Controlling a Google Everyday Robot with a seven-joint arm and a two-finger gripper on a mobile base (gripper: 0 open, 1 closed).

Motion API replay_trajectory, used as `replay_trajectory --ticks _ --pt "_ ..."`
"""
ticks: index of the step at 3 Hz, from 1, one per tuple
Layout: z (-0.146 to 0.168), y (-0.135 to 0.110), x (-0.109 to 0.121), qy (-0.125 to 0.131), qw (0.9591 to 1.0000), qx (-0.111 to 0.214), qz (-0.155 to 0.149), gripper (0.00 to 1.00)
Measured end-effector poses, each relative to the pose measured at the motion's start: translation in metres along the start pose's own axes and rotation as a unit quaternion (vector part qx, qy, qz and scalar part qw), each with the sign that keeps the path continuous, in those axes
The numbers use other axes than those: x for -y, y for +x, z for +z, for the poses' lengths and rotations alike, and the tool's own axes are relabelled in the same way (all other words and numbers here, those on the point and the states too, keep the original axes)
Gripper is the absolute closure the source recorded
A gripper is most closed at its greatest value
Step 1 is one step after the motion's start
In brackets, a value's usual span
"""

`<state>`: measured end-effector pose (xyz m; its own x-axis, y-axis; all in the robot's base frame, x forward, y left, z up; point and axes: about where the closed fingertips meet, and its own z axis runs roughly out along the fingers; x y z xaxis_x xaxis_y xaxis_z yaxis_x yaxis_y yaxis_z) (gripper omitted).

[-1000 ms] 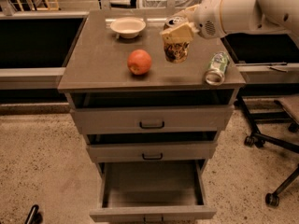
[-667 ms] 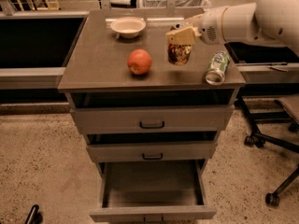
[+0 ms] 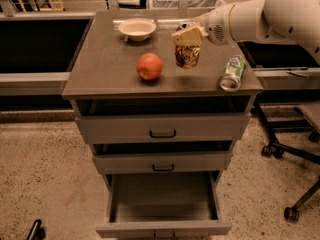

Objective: Pick orange can from bottom drawer and place on counter

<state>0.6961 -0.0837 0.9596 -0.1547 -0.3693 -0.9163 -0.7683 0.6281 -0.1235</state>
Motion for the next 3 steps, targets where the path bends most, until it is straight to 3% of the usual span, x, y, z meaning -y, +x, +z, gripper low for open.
replay_trajectory --ticks 1,2,3 --pt "0.018 -0.004 0.015 0.036 0.9993 0.002 0.0 1.0" --pt "0.034 0.001 0.048 0.073 0.9959 0.032 0.043 1.0" --pt "0.041 0.015 0.072 0.093 0.9909 0.048 0.085 1.0"
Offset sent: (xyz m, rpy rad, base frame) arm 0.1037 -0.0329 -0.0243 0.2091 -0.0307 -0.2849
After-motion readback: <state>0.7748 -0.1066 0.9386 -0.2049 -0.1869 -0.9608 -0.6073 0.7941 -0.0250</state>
